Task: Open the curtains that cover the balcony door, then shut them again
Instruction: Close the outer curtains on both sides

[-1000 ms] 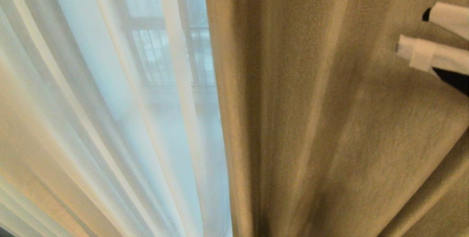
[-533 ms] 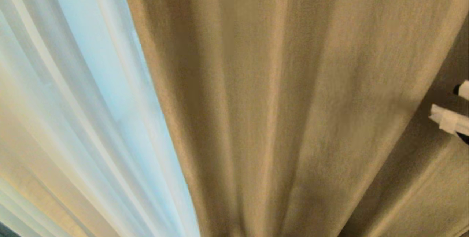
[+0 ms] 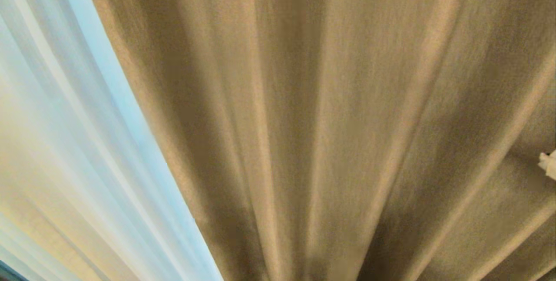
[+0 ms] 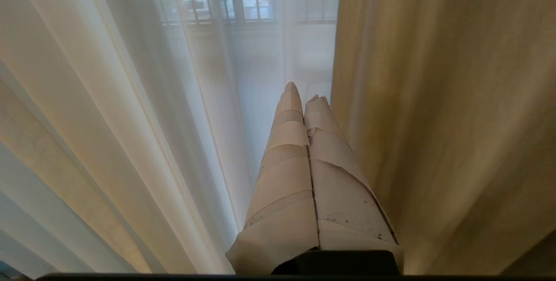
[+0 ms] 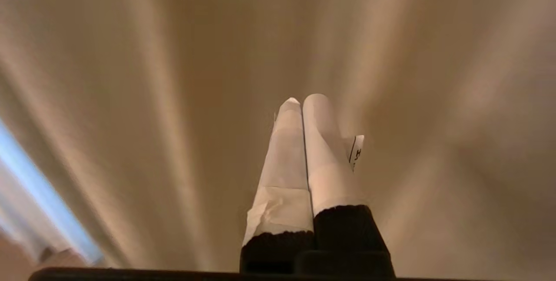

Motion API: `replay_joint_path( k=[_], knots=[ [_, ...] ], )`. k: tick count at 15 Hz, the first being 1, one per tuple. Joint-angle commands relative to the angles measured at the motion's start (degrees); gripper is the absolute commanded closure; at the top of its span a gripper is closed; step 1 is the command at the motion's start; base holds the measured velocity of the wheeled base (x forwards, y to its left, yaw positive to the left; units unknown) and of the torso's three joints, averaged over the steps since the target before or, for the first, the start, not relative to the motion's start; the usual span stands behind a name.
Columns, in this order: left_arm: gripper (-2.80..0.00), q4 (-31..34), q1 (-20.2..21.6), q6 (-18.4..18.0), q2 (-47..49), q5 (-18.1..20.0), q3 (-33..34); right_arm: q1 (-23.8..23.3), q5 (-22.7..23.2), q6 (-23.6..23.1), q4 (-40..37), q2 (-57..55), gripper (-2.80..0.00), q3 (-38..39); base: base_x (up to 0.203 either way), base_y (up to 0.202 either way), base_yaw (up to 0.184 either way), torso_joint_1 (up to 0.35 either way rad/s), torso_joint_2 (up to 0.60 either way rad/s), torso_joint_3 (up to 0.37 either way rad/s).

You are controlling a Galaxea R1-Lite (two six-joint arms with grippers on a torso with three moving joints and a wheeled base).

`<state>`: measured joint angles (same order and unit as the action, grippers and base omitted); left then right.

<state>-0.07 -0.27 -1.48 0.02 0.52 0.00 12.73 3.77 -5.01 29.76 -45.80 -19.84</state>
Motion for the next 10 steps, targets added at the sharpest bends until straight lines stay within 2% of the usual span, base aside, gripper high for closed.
replay_joint_path(
  k=[1, 3, 7, 8, 10],
  knots=[
    [0.0, -0.01, 0.0, -0.01, -0.02, 0.0, 0.0, -4.35, 0.08, 0.05, 3.07, 0.78, 0.0, 5.4, 0.0, 0.0, 0.0, 0.0, 0.0, 0.0],
    [0.0, -0.01, 0.0, -0.01, -0.02, 0.0, 0.0, -7.05, 0.23, 0.08, 3.6, 4.3, 0.0, 9.71, 0.0, 0.0, 0.0, 0.0, 0.0, 0.0],
    [0.0, -0.01, 0.0, -0.01, -0.02, 0.0, 0.0, -9.54, 0.33, 0.2, 3.49, 13.53, 0.0, 18.28, 0.0, 0.0, 0.0, 0.0, 0.0, 0.0],
    [0.0, -0.01, 0.0, -0.01, -0.02, 0.0, 0.0, -9.8, 0.4, 0.34, 1.99, 16.6, 0.0, 19.05, 0.0, 0.0, 0.0, 0.0, 0.0, 0.0],
    [0.0, -0.01, 0.0, -0.01, -0.02, 0.0, 0.0, -10.0, 0.27, 0.35, -5.85, 23.09, 0.0, 19.59, 0.0, 0.0, 0.0, 0.0, 0.0, 0.0]
  ],
)
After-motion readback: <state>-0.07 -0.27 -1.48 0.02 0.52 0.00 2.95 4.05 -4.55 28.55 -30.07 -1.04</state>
